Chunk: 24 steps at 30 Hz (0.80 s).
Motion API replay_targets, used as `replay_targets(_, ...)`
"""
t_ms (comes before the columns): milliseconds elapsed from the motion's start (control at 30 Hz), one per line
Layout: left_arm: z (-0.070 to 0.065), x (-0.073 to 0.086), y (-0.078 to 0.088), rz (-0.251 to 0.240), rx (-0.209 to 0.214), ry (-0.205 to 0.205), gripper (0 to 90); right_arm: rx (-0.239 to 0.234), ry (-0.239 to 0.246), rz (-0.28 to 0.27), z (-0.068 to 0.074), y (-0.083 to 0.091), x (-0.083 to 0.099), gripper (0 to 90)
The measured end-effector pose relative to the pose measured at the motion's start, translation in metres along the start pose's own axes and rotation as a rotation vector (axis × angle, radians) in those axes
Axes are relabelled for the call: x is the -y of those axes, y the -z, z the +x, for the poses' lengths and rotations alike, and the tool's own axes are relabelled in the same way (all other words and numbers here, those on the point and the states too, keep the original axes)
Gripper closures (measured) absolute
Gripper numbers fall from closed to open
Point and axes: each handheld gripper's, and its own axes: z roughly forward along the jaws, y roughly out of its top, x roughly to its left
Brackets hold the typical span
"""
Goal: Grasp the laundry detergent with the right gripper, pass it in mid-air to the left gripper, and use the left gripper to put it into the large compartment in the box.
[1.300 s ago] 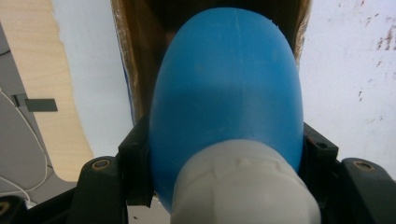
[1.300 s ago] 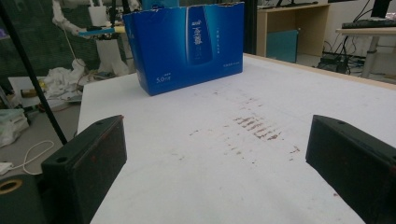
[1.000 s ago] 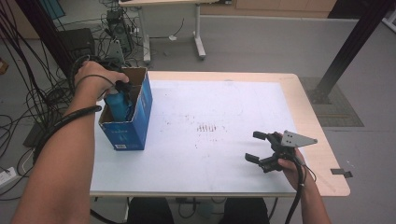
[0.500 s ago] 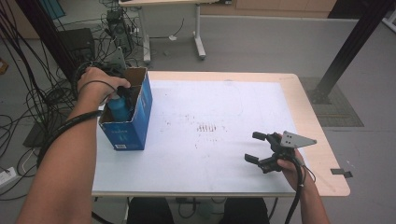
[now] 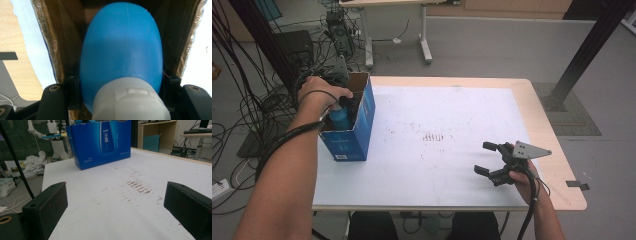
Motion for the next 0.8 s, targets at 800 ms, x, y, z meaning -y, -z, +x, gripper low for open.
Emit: replay_targets(800,0.002,-0.0022,-0.0104,0.01,0.001,0.006,37.5,0.0,-0.006,0.002,0.0009,-0.0001,0.0016,4.5)
